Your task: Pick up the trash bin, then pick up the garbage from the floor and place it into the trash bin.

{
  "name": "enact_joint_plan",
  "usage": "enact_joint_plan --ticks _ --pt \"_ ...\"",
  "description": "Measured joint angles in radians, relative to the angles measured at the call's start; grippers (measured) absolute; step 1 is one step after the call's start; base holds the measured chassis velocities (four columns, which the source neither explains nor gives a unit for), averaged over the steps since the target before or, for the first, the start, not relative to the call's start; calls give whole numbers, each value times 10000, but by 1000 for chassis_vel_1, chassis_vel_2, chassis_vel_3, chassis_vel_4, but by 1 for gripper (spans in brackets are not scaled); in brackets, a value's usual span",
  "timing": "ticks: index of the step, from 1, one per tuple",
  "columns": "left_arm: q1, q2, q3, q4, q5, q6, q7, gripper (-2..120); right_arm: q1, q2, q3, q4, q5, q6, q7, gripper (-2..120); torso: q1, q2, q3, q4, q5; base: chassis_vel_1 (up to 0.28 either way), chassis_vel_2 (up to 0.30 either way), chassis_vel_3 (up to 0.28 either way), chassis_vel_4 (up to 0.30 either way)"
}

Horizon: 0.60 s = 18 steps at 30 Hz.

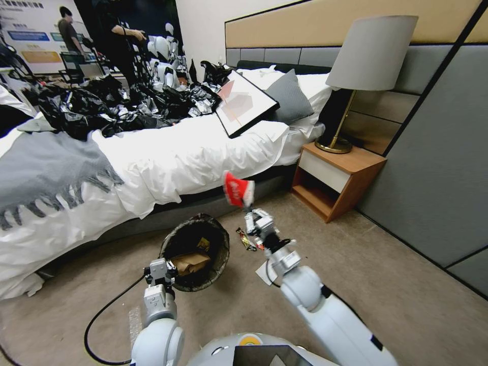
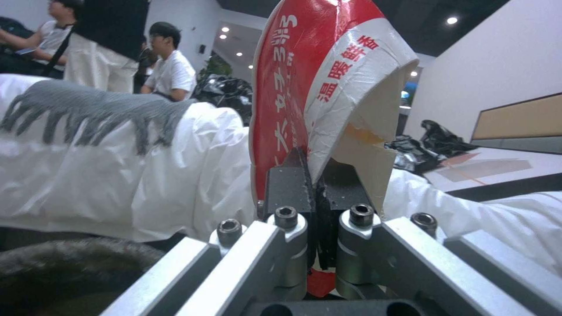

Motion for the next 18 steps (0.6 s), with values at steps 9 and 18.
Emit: enact_joint_plan --ticks 9,18 --pt "-61 -51 41 -22 49 -1 0 0 61 41 -461 -607 283 -149 166 0 0 0 0 0 1 0 0 0 0" --pt "-123 -72 -13 -78 23 0 2 0 21 325 -670 -1469 223 56 196 0 0 0 0 1 1 0 0 0 0"
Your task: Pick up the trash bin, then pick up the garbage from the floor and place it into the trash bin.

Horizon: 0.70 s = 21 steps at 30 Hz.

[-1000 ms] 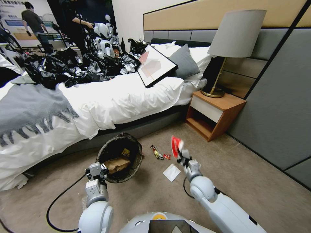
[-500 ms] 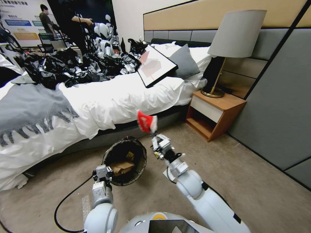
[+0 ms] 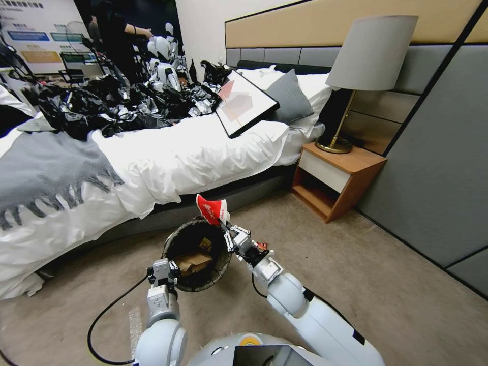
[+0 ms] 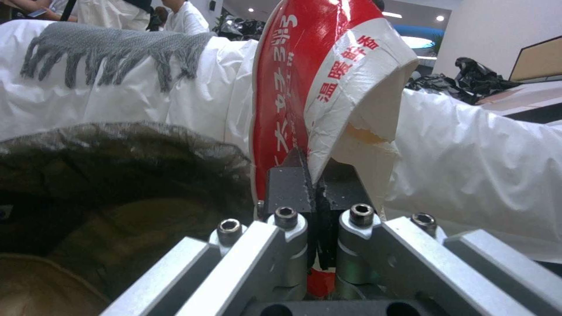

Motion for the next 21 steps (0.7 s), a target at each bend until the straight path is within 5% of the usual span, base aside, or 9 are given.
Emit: enact_joint_plan --ticks 21 --pt "-30 -44 39 -122 -9 46 6 0 -349 150 -186 -404 -252 129 -7 0 0 0 -1 0 0 0 0 0 0"
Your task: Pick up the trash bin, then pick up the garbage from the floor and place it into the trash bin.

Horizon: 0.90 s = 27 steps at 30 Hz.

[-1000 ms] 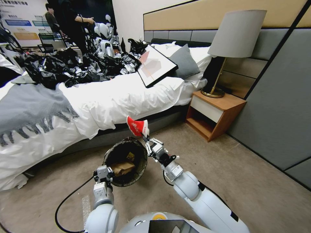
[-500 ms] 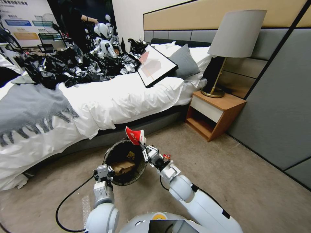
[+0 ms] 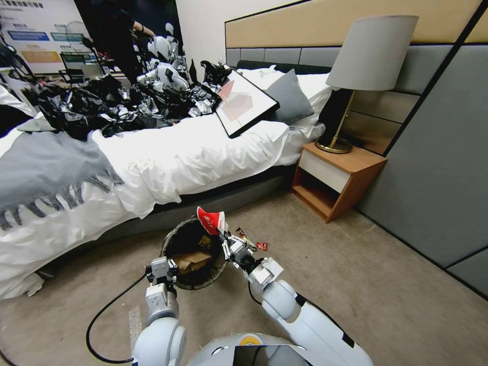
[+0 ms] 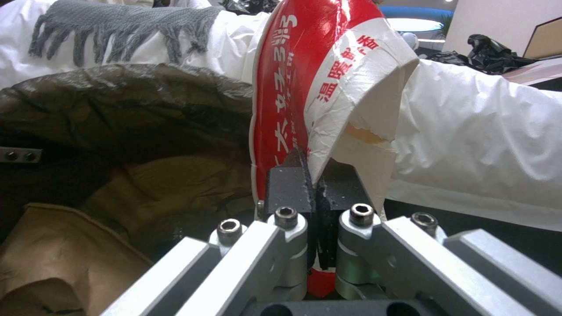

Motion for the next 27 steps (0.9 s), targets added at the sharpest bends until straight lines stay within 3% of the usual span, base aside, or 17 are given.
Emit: enact_joint_plan --ticks 27 --pt "-86 -72 178 6 90 35 1 0 134 275 -490 -801 -270 87 31 0 0 1 0 0 -1 0 0 0 0"
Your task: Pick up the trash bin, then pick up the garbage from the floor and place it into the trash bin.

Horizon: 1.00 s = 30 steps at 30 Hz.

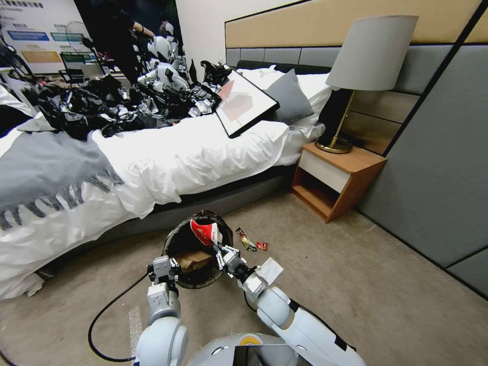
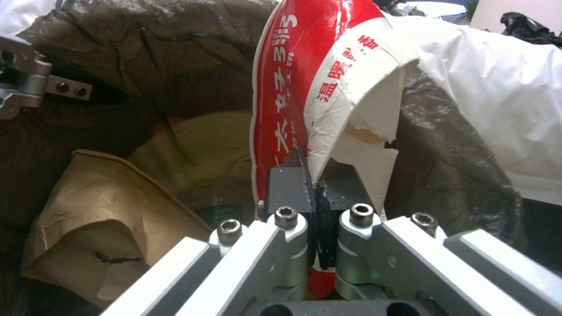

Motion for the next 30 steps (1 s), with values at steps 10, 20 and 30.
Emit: enact_joint_plan --ticks 10,20,30 --pt "20 -24 12 -13 36 0 6 0 -39 115 -30 -176 -211 -2 138 21 0 0 1 0 0 0 0 0 0" --pt "9 -51 31 -13 73 1 6 0 -90 66 -25 -169 -291 31 198 58 0 -1 1 0 0 0 0 0 0" --pt "35 -16 67 -57 88 8 7 0 -191 -48 9 -12 -340 40 210 95 0 0 0 0 0 0 0 0 0"
